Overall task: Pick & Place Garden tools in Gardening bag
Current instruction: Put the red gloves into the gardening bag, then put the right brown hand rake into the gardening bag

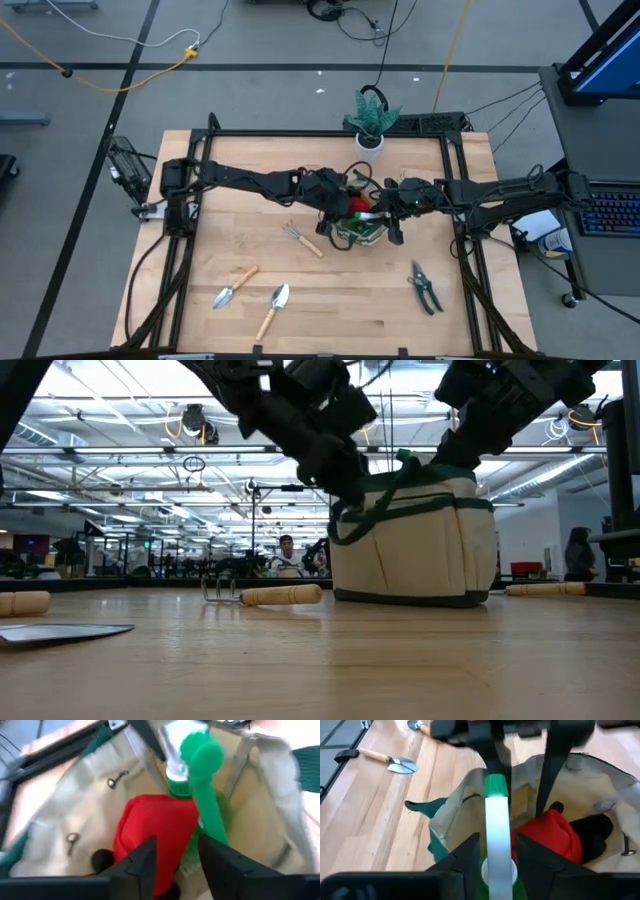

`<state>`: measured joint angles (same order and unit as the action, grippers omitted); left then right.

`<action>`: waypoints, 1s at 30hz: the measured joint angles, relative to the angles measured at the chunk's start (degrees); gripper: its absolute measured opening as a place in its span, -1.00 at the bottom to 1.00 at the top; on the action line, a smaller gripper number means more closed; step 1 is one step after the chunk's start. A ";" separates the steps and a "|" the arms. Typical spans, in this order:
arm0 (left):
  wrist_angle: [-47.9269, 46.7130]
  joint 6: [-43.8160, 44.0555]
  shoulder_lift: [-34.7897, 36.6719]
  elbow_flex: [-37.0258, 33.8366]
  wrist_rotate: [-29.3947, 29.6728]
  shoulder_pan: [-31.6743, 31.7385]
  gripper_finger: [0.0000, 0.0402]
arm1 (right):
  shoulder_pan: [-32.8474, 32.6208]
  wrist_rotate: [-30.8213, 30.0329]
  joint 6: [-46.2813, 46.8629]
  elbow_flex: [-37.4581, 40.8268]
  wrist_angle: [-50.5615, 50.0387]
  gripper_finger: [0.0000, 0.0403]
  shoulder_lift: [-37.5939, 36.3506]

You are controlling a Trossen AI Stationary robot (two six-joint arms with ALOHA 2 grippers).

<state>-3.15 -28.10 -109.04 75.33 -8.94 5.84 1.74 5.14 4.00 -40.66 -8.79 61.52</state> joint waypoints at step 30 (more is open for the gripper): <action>-33.32 6.24 25.04 0.24 17.29 -5.72 -0.08 | 0.02 -0.81 1.31 -0.11 6.03 -0.18 -8.65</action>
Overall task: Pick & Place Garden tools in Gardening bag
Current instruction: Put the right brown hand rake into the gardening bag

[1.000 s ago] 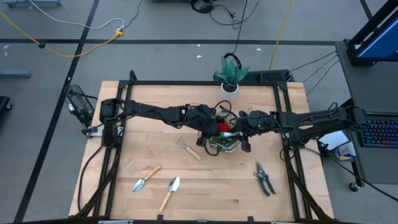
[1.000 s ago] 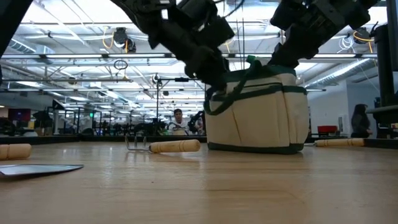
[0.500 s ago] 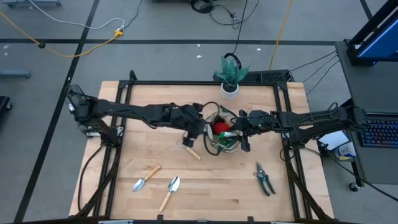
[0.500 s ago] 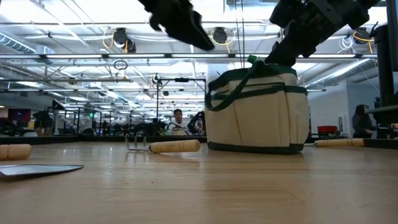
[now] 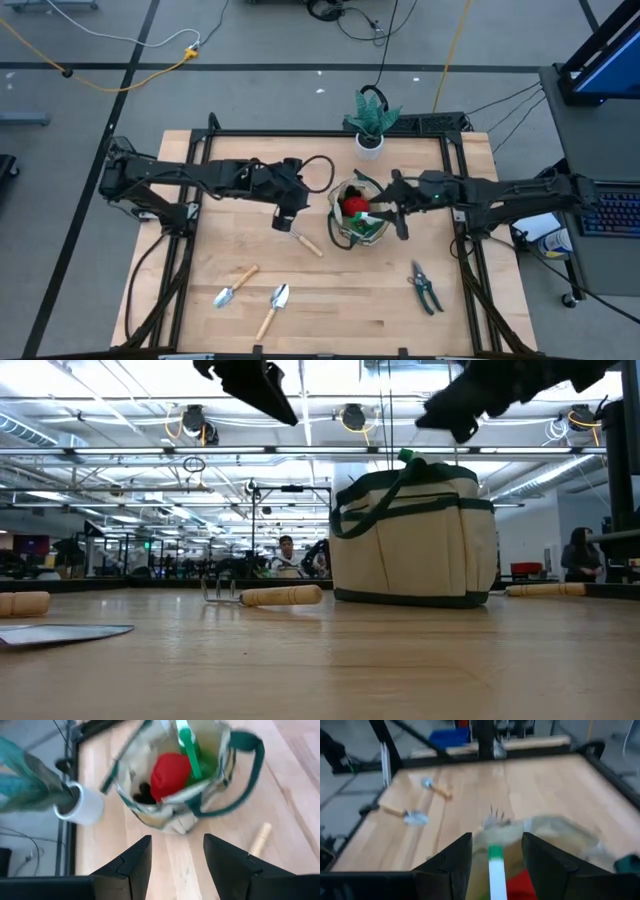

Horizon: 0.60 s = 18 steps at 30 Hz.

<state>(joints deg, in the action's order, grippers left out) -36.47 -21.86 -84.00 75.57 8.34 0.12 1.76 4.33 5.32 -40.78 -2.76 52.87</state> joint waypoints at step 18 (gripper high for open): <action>-15.20 5.61 6.30 -0.04 8.83 -7.49 -0.08 | 6.61 -15.20 19.31 -0.04 -31.08 -0.18 -7.15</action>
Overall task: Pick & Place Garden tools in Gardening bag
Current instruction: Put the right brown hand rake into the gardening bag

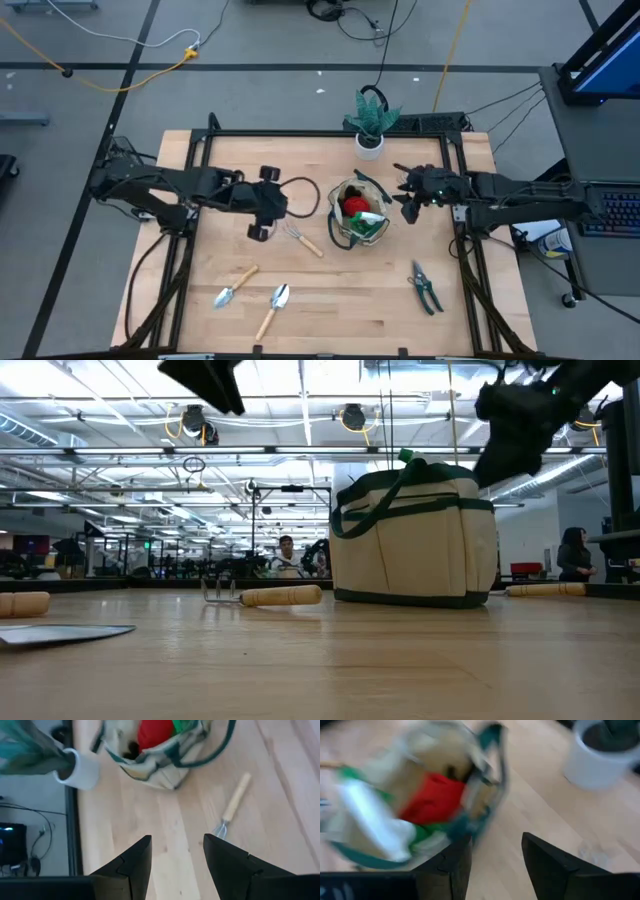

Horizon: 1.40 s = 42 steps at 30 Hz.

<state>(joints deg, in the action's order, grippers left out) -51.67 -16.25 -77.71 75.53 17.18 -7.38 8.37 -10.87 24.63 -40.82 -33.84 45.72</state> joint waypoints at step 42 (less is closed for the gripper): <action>0.90 1.55 1.65 -0.04 -0.64 -0.22 -0.08 | 40.07 17.00 -12.92 0.00 -13.89 -0.20 29.55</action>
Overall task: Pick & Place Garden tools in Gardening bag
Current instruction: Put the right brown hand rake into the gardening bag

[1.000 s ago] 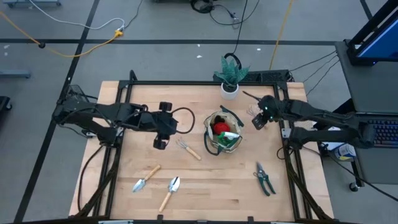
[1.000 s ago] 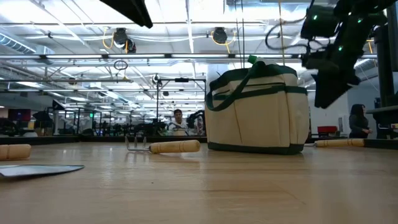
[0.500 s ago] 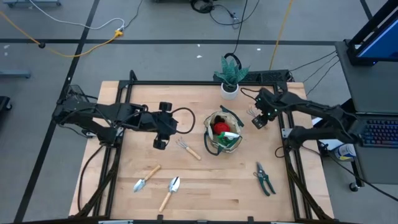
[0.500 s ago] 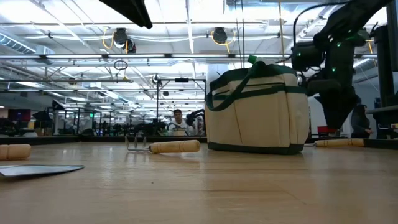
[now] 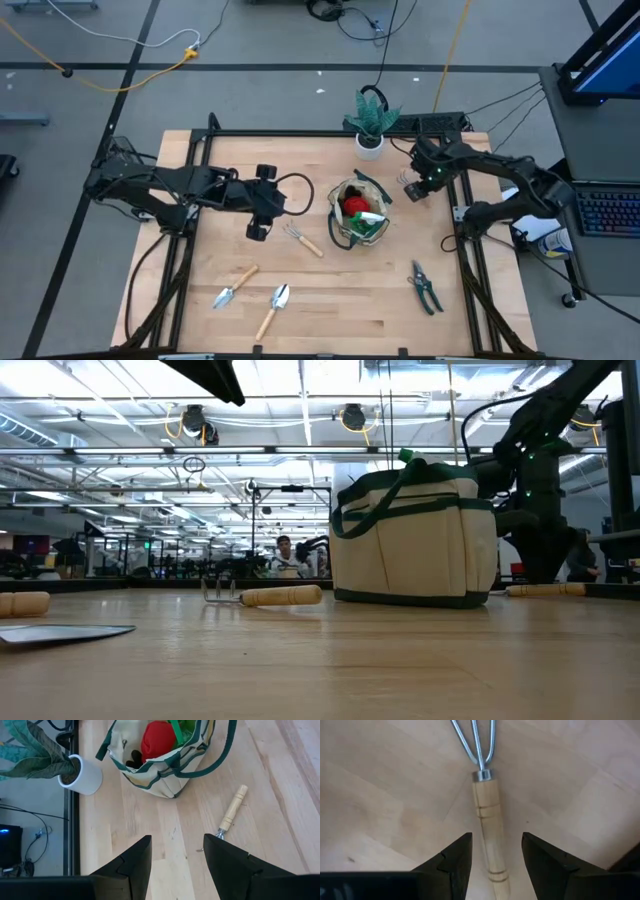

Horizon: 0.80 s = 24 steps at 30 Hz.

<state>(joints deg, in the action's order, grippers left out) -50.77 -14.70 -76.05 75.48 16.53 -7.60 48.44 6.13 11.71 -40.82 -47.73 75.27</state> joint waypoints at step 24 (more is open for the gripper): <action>0.00 0.20 0.00 0.02 -0.08 0.00 -0.08 | -0.13 4.32 -1.89 -0.15 2.48 -0.70 6.92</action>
<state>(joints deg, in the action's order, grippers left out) -50.77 -14.50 -76.05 75.50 16.45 -7.60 48.31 10.45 9.82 -40.97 -45.25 82.19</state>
